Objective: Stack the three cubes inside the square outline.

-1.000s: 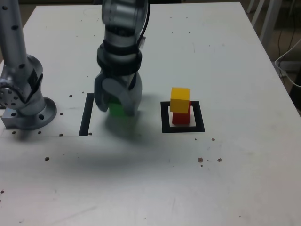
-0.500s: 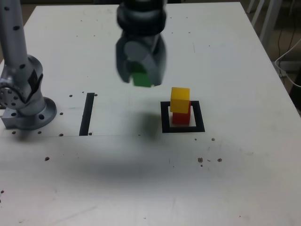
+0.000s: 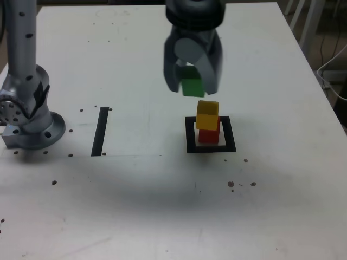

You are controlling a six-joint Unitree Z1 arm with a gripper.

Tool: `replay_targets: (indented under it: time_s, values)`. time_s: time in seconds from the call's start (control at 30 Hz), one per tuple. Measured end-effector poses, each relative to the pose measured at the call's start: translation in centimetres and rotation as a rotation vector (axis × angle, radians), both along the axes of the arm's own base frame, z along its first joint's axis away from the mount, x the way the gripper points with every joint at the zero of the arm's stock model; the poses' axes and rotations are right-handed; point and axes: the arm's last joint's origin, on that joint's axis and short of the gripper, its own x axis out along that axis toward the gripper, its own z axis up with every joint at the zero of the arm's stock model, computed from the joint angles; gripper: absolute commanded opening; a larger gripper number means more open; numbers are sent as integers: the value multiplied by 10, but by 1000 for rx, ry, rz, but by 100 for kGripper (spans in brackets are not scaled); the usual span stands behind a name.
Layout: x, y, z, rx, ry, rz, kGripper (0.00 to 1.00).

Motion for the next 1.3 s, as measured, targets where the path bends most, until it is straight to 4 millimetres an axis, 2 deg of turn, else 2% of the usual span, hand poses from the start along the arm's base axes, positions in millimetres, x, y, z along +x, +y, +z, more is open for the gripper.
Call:
replay_targets:
  time_s: [0.37,0.93,1.0,1.07,1.23,1.3]
  values:
    - [21,-3,-12,-25,17,2,21]
    - [30,-4,-23,-30,25,3,22]
    - [30,-4,-25,-30,26,3,24]
    - [30,-4,-26,-29,28,3,36]
    - [29,-4,-30,-29,41,-3,88]
    - [28,-4,-32,-28,49,-6,98]
